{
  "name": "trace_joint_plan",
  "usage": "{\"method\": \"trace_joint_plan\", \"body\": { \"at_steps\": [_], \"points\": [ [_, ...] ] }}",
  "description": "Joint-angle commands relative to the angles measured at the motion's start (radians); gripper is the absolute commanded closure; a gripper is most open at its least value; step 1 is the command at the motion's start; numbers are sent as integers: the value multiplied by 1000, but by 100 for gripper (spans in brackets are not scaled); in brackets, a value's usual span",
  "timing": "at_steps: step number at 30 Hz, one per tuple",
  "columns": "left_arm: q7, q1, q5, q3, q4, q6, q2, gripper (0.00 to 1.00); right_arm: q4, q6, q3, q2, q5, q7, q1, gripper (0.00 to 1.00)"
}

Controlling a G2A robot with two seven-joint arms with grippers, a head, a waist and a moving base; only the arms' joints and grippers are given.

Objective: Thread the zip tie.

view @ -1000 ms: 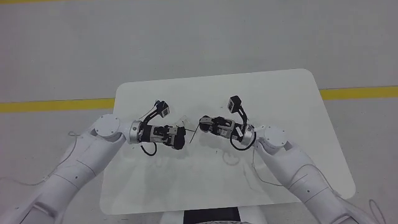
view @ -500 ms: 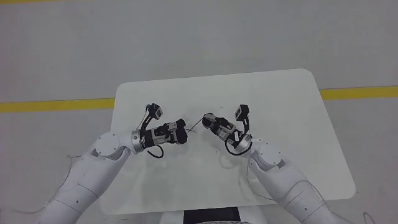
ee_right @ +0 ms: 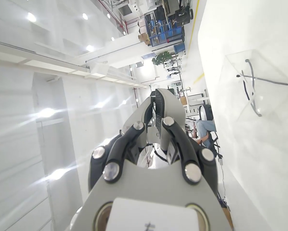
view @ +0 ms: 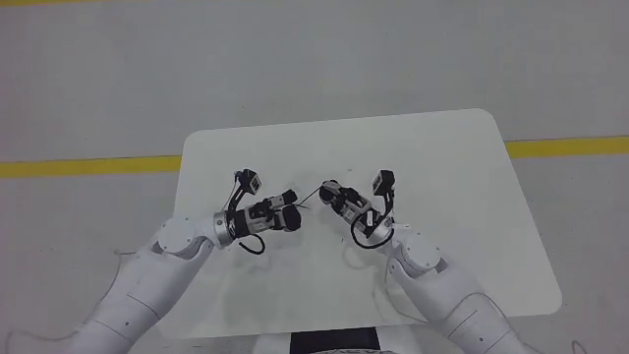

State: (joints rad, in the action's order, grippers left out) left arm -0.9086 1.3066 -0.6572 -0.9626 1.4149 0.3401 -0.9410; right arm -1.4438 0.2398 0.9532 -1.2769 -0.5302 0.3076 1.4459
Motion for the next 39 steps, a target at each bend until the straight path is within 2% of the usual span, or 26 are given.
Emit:
{"method": "trace_joint_plan", "body": {
  "at_steps": [1,3,5,10,12,18,20,26,27,33,37,39],
  "points": [
    [11,-4,11,12,-7,0,-7,0,-14,-11,-11,-5,4,-45,13,100],
    [24,-10,15,19,-12,0,-13,0,-19,-17,-20,-9,23,-87,21,100],
    [25,-15,20,22,-9,0,-16,0,-24,3,-22,-11,45,-114,27,100],
    [25,-15,20,22,-9,0,-16,0,-24,3,-22,-11,45,-114,27,100],
    [50,-13,32,25,0,-5,-18,0,-30,-7,-26,-10,84,-111,27,100],
    [97,-3,44,21,5,0,-24,0,-54,-25,-36,-17,76,-109,34,100],
    [96,-8,69,18,7,0,-25,0,-56,-11,-38,-20,69,-113,35,100],
    [96,-8,69,18,7,0,-25,0,-56,-11,-38,-20,69,-113,35,100],
    [113,-7,75,18,11,-2,-26,0,-57,-12,-39,-20,72,-113,35,100],
    [132,0,93,12,23,0,-26,0,-77,-47,-41,-19,162,-141,47,100],
    [131,2,102,5,24,-2,-25,47,-95,-68,-41,-17,230,-157,57,100],
    [128,4,100,3,23,0,-25,53,-105,-75,-38,-16,247,-160,63,100]
  ]
}}
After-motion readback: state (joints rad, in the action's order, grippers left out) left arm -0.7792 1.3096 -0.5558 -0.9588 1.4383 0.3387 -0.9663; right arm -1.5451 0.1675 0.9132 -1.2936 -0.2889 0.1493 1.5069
